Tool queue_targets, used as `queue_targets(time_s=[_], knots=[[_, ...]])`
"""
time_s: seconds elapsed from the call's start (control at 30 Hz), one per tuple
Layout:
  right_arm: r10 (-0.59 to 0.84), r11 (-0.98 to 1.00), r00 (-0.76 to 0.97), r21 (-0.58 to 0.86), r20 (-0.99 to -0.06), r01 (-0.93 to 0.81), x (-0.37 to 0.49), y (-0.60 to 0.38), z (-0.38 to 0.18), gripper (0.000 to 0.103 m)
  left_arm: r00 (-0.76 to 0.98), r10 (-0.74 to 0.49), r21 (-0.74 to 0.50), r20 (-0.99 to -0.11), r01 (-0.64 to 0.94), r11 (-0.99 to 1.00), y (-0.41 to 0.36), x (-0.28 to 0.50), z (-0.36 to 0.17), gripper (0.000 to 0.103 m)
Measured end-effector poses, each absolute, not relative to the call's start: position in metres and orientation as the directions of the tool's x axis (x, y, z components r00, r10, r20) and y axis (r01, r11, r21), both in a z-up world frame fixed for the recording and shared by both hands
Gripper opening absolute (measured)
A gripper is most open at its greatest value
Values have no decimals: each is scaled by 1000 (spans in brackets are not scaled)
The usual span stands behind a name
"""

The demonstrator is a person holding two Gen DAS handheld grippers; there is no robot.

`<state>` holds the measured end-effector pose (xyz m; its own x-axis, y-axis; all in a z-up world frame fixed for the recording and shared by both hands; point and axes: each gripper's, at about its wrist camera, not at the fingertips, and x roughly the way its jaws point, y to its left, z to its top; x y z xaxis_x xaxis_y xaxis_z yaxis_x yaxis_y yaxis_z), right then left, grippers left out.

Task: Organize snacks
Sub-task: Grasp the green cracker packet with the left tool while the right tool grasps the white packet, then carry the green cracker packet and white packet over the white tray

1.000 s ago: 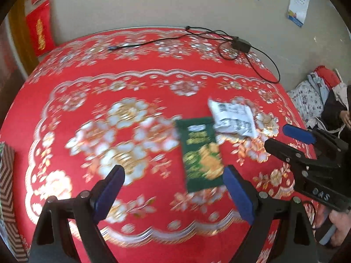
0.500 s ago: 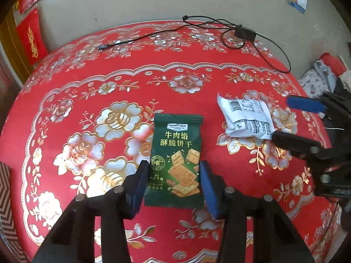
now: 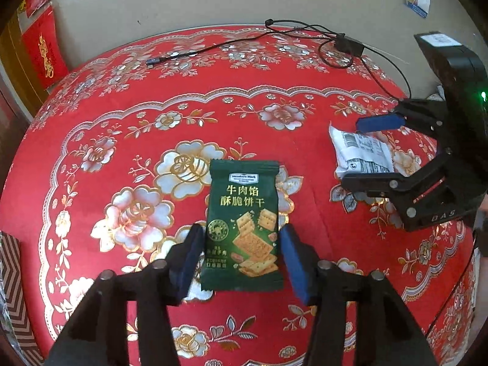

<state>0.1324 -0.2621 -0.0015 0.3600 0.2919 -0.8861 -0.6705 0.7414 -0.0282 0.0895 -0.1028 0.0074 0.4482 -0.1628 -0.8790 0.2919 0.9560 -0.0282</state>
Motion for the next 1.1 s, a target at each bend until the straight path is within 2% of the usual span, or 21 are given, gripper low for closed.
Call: queue_targets(time_s=[0.03,0.1,0.17,0.2,0.23,0.27,0.43,0.63,0.87,1.1], knots=[[309,757,375,-12,-874,-653,131,-263,-1,82,443,-160,-28,-882,289,957,-104,91,6,76],[297,771,408,-35,-863,-636,123,-261,-1,77,450,-159,-29,-878,283,959,-104,92,4,78],[287,797,426,-33,-858,-603,112,-263,2,65,467,-160,-33,-870,269,963,-103,93,4,78],[280,806,432,-35,-857,-591,107,-263,3,63,475,-165,-41,-864,260,965,-101,94,4,73],[270,815,437,-38,-858,-579,102,-263,4,63,493,-157,-33,-856,250,968,-100,95,5,55],[263,822,442,-41,-858,-568,97,-263,4,62,506,-143,-13,-850,252,968,-100,95,6,47],[193,861,515,-107,-835,-497,68,-263,6,58,495,-174,-48,-852,257,965,-89,89,8,47],[208,894,549,-71,-810,-443,30,-252,14,58,538,-168,-24,-826,264,964,-75,52,23,47],[245,928,607,2,-756,-373,-8,-223,23,58,564,-144,1,-813,249,968,-45,16,29,47],[344,916,600,118,-722,-383,-29,-183,28,58,615,-106,29,-782,205,978,-11,-12,43,47]])
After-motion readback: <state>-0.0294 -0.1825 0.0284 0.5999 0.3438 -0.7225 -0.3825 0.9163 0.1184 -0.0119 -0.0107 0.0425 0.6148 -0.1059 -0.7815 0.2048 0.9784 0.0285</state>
